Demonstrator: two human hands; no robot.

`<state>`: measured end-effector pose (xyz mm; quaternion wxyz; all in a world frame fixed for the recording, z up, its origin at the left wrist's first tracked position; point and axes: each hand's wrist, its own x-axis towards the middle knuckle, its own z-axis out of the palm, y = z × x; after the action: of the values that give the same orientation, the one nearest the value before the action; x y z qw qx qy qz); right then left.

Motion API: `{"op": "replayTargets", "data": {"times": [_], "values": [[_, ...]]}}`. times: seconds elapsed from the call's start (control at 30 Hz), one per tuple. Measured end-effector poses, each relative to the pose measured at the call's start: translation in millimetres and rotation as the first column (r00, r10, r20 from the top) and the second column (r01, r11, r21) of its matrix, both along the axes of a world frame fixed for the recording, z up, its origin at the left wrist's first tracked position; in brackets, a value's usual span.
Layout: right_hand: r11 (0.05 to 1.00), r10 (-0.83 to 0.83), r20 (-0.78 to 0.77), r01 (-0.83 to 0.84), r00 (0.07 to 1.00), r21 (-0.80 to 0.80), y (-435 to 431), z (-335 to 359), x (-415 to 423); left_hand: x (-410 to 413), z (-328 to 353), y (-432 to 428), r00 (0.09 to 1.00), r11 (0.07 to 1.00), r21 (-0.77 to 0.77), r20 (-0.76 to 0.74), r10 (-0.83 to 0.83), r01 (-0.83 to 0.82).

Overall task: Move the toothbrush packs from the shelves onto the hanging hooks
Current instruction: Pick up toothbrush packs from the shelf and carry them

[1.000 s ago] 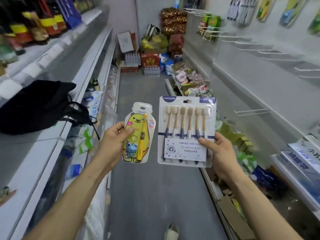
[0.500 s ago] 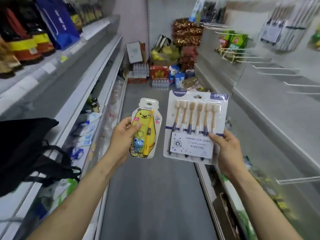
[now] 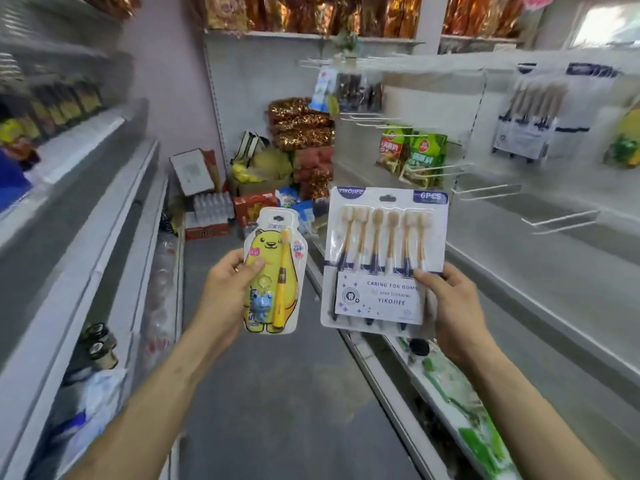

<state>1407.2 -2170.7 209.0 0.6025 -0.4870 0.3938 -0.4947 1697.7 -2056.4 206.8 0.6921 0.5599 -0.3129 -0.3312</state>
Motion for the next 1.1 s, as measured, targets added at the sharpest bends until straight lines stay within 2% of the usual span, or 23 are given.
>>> {"op": "replayTargets", "data": {"times": [0.27,0.47,0.63,0.77,0.97,1.1], "values": [[0.979,-0.184,0.005,0.184,0.983,-0.089,-121,8,54,57,26,-156,0.989,0.987,-0.077,-0.012,-0.145,0.143],[0.942,-0.303,0.061,0.309,0.951,-0.134,-219,21,62,74,53,-289,0.965,0.958,-0.116,0.026,-0.262,0.263],[0.903,-0.392,0.092,0.402,0.915,-0.154,-269,34,52,70,69,-385,0.926,0.913,-0.168,0.000,-0.378,0.372],[0.863,-0.475,0.085,0.482,0.876,-0.153,-295,43,36,46,70,-457,0.863,0.855,-0.161,-0.039,-0.504,0.493],[0.693,-0.693,0.070,0.689,0.718,-0.211,-318,61,24,9,75,-549,0.714,0.712,-0.140,-0.042,-0.699,0.688],[0.598,-0.775,0.077,0.768,0.627,-0.229,-328,77,30,-6,90,-594,0.608,0.609,-0.152,-0.054,-0.792,0.779]]}}
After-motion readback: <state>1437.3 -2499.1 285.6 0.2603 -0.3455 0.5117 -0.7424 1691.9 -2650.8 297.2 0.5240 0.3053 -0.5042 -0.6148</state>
